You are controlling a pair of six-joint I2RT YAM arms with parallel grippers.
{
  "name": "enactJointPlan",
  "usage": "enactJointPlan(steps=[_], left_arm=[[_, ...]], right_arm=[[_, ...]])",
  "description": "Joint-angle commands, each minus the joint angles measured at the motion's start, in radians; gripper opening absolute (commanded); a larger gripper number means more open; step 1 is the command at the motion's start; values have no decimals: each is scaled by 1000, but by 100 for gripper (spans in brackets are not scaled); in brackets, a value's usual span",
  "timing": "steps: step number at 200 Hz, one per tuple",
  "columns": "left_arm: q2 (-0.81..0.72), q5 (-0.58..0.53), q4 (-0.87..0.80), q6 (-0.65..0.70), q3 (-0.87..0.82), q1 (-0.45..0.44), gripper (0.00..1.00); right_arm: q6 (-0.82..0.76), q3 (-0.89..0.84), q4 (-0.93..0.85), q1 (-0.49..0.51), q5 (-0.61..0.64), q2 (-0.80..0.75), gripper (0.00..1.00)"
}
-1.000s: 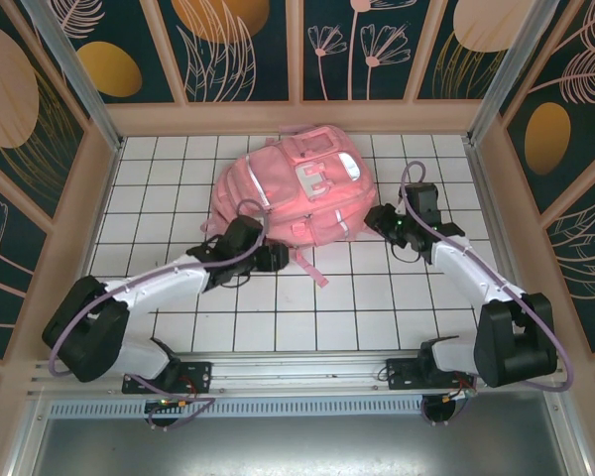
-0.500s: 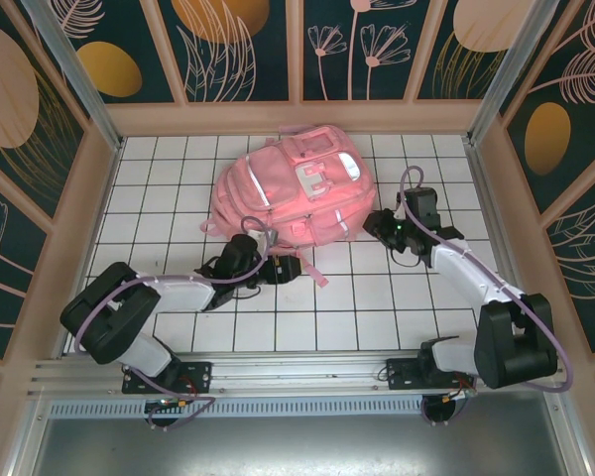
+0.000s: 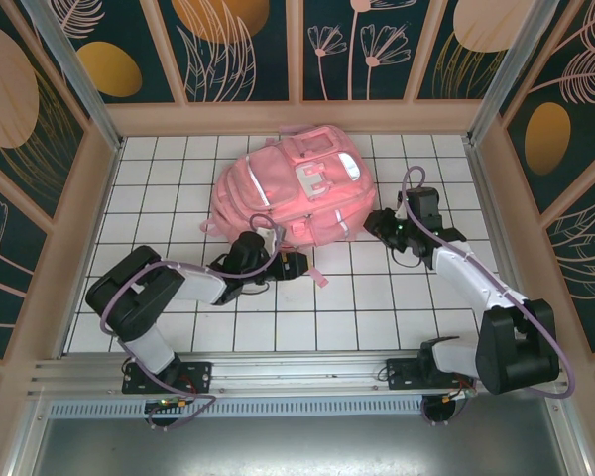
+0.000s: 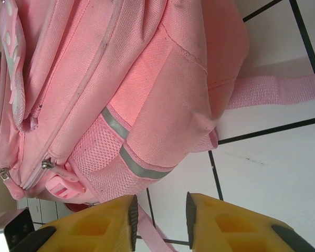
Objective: Pack the student bag
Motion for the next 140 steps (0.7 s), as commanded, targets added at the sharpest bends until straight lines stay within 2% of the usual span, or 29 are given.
enactJointPlan(steps=[1, 68, 140], left_arm=[[45, 15, 63, -14, 18, 4, 63], [103, 22, 106, -14, 44, 3, 60], [146, 0, 105, 0, 84, 7, 51]], right_arm=[[-23, 7, -18, 0, 2, -23, 33], [-25, 2, -16, 0, -4, -18, 32], [-25, -11, -22, 1, -15, -33, 29]])
